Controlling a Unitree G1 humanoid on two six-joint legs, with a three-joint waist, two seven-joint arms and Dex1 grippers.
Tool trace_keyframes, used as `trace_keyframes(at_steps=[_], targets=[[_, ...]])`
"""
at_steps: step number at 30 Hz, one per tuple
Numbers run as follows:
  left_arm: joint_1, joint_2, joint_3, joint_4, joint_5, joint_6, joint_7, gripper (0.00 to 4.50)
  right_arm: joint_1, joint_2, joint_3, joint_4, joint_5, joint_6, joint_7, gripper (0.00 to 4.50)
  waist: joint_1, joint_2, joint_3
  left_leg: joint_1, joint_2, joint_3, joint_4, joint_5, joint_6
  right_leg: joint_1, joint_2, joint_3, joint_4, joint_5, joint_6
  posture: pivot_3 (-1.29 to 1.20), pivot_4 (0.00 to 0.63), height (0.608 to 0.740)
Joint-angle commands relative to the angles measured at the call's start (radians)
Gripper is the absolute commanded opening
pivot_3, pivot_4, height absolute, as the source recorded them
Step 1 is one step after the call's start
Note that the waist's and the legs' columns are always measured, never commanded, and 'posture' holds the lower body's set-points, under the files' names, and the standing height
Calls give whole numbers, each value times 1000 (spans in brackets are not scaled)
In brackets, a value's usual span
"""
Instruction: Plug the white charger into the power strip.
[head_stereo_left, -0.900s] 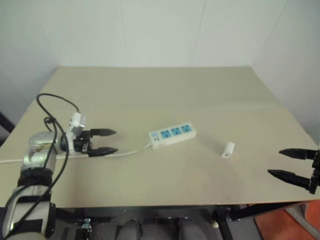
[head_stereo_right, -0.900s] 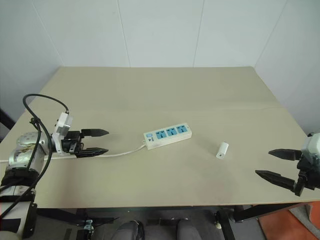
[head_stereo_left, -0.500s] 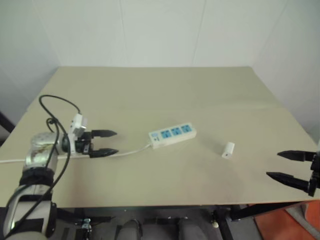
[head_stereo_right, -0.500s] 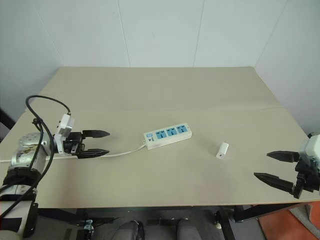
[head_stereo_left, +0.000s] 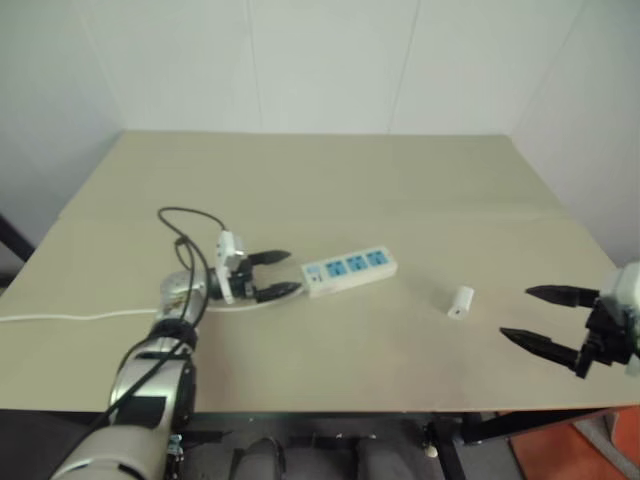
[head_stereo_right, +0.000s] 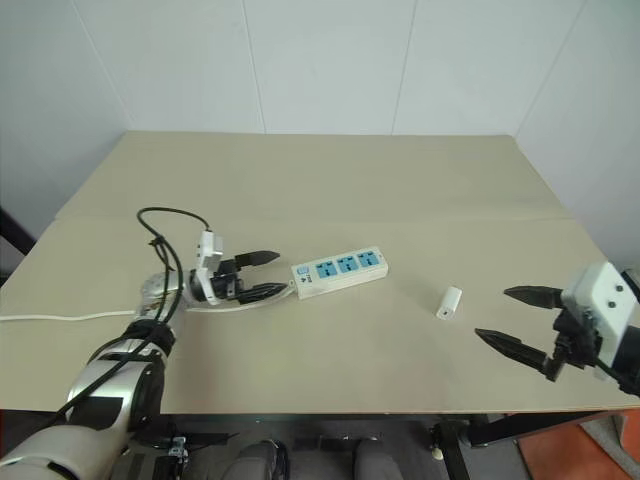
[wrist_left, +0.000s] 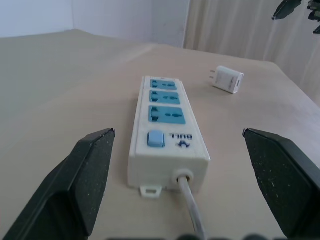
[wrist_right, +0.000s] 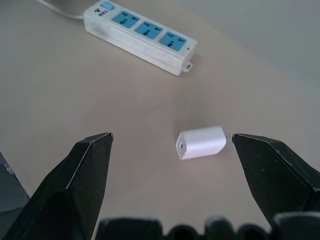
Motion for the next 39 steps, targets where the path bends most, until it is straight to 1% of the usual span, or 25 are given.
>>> trace_keyframes(at_steps=[1,7,10,13,16,21,25,30,34,39], targets=[[-49,-22,2,59,62,-70,76,4459,-1,19,-15,-94,41,19,-57,4500,0,0,0,0,0,0,0,0,0,0,0,0,0,0,0,0,150,740],[-92,-45,-31,111,180,-58,194,4459,53,54,-32,-232,78,55,-132,4500,6,-1,0,0,0,0,0,0,0,0,0,0,0,0,1,0,150,740],[-110,-59,-58,122,241,-45,252,4459,67,69,-24,-308,128,90,-175,4500,11,-1,0,0,0,0,0,0,0,0,0,0,0,0,1,0,150,740],[-126,-77,-41,125,240,-16,226,4459,80,68,13,-357,132,100,-201,4500,10,-1,0,0,0,0,0,0,0,0,0,0,0,0,1,0,150,740],[-137,-87,-45,127,258,-7,196,4459,64,80,85,-377,121,101,-250,4500,9,-2,0,0,0,0,0,0,0,0,0,0,0,0,1,0,150,740],[-139,-90,-49,133,292,-7,224,4459,40,88,183,-380,101,86,-299,4500,11,-2,1,0,0,0,0,0,0,0,0,0,0,0,1,0,150,740],[-133,-94,-18,130,275,-11,196,4459,48,83,206,-373,83,71,-307,4500,11,-2,1,0,0,0,0,0,0,0,0,0,0,0,1,0,150,740],[-102,-87,8,127,265,-23,140,4459,52,82,199,-367,80,65,-303,4500,10,-2,1,0,0,0,0,0,0,0,0,0,0,0,1,0,150,740],[-69,-77,2,123,286,-48,93,4459,42,72,209,-356,66,65,-301,4500,10,-3,0,0,0,0,0,0,0,0,0,0,0,0,1,0,150,740],[-48,-82,5,120,290,-89,106,4459,21,69,219,-347,59,63,-297,4500,10,-3,0,1,0,0,0,0,0,1,0,0,0,0,1,0,150,740]])
